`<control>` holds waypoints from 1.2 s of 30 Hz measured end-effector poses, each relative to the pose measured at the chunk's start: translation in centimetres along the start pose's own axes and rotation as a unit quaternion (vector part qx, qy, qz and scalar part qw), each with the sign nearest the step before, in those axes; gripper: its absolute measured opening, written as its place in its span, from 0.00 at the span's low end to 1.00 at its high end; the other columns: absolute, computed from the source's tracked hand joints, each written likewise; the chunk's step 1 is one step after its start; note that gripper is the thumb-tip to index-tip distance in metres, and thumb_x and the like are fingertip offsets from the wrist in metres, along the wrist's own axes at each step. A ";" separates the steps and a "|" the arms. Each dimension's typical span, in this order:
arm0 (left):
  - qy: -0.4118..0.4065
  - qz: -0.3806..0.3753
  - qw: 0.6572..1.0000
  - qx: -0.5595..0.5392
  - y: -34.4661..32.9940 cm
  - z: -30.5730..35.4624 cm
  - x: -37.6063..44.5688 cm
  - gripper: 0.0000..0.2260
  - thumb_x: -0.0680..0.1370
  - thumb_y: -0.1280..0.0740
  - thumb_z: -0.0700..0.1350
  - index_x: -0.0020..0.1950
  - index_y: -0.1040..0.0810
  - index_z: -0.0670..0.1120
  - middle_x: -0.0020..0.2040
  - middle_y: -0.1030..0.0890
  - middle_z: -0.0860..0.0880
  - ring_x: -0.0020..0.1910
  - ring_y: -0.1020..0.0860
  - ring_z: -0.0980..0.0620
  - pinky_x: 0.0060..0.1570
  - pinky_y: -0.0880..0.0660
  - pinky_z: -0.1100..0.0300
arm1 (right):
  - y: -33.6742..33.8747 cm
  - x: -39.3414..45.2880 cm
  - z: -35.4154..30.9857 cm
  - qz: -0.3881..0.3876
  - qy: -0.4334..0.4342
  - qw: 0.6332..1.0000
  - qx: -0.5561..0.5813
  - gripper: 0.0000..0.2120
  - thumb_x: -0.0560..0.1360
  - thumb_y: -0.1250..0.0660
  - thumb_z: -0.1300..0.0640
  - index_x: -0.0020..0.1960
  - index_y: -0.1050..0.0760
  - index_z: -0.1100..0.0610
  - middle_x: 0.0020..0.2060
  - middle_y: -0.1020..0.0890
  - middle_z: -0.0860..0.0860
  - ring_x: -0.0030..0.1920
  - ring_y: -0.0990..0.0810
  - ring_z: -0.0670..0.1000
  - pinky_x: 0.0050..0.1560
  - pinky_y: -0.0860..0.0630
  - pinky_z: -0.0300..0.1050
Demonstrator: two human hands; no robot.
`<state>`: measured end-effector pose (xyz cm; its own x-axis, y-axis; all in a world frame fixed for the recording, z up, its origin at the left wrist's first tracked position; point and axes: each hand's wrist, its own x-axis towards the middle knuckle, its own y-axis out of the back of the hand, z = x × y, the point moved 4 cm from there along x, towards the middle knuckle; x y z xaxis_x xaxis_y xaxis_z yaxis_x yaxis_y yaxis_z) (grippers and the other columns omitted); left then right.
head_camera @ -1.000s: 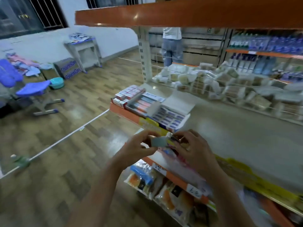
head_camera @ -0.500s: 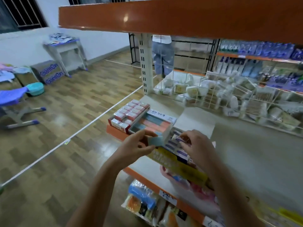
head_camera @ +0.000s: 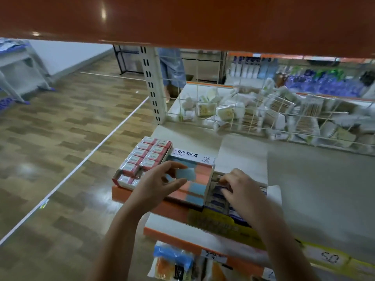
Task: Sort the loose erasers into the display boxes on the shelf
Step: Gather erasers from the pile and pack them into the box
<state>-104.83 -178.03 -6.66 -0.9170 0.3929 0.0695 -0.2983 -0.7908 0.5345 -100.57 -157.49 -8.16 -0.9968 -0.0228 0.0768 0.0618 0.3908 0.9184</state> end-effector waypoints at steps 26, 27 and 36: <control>-0.104 -0.208 0.961 0.149 -1.1 -0.5 1.6 0.12 0.74 0.30 0.49 0.55 0.28 0.57 0.51 0.25 0.60 0.48 0.26 0.63 0.46 0.28 0.71 | 0.5 -1.5 -3.7 0.068 -0.132 0.986 0.078 0.13 0.77 0.39 0.46 0.49 0.23 0.55 0.40 0.23 0.46 0.41 0.26 0.44 0.41 0.31 0.32; -0.099 -0.201 0.962 0.155 -1.3 -0.5 1.5 0.13 0.74 0.30 0.50 0.55 0.28 0.56 0.51 0.25 0.60 0.49 0.26 0.62 0.46 0.28 0.71 | 0.3 -1.4 -4.0 0.043 -0.139 0.986 0.083 0.14 0.76 0.39 0.45 0.49 0.23 0.54 0.40 0.23 0.46 0.40 0.25 0.44 0.43 0.28 0.35; -0.091 -0.172 0.955 0.226 -1.2 -1.3 1.3 0.12 0.75 0.33 0.55 0.57 0.24 0.57 0.52 0.25 0.59 0.52 0.27 0.58 0.52 0.27 0.62 | 0.3 -1.3 -4.4 -0.026 -0.177 0.982 0.068 0.07 0.77 0.40 0.52 0.40 0.30 0.51 0.32 0.27 0.44 0.32 0.30 0.42 0.31 0.36 0.35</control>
<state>-106.01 -177.21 -8.27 -0.7116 0.7007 -0.0515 -0.3909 -0.3339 0.8577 -99.06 -161.36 -6.32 -0.9552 0.2659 -0.1303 0.0270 0.5166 0.8558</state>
